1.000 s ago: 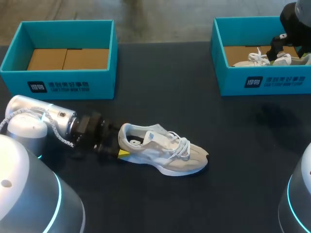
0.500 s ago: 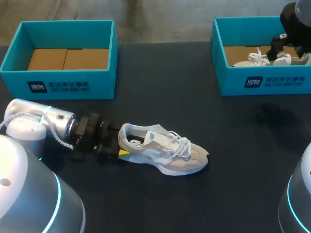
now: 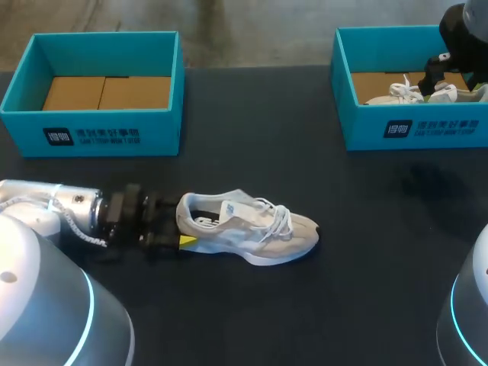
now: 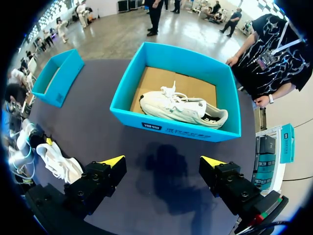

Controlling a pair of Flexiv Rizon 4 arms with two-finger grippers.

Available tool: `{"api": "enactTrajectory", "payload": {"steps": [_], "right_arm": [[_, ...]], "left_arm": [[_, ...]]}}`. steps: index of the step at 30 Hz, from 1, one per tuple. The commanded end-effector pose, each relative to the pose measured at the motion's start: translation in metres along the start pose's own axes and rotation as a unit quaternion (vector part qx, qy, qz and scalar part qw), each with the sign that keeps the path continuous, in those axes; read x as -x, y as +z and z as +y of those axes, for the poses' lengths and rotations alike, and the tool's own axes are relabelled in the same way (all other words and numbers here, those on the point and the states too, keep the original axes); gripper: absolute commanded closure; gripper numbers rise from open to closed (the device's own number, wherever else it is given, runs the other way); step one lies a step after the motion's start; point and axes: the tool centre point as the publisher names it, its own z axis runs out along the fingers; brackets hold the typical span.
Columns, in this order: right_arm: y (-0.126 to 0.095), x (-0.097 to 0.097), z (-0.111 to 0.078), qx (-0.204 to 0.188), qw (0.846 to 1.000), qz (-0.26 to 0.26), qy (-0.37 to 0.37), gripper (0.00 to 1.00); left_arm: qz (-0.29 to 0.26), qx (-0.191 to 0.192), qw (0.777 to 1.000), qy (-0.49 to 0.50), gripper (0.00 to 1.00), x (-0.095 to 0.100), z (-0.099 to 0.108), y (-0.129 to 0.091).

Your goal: Take the shoe out of the shoebox, open the shoe tongue, remove and reinsert the insole, then place the shoe into the shoebox

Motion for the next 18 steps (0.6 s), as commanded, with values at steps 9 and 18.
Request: {"api": "enactTrajectory", "payload": {"steps": [9, 18], "right_arm": [[0.0005, 0.0006, -0.0003, 0.001, 1.0, 0.001, 0.0, 0.0], [0.0005, 0.0006, -0.0003, 0.001, 1.0, 0.001, 0.0, 0.0]], "left_arm": [[-0.034, -0.005, 0.999, -0.006, 1.0, -0.0092, -0.004, -0.0096], [-0.024, 0.018, 0.999, -0.02, 1.0, -0.0089, -0.0033, -0.008]]}}
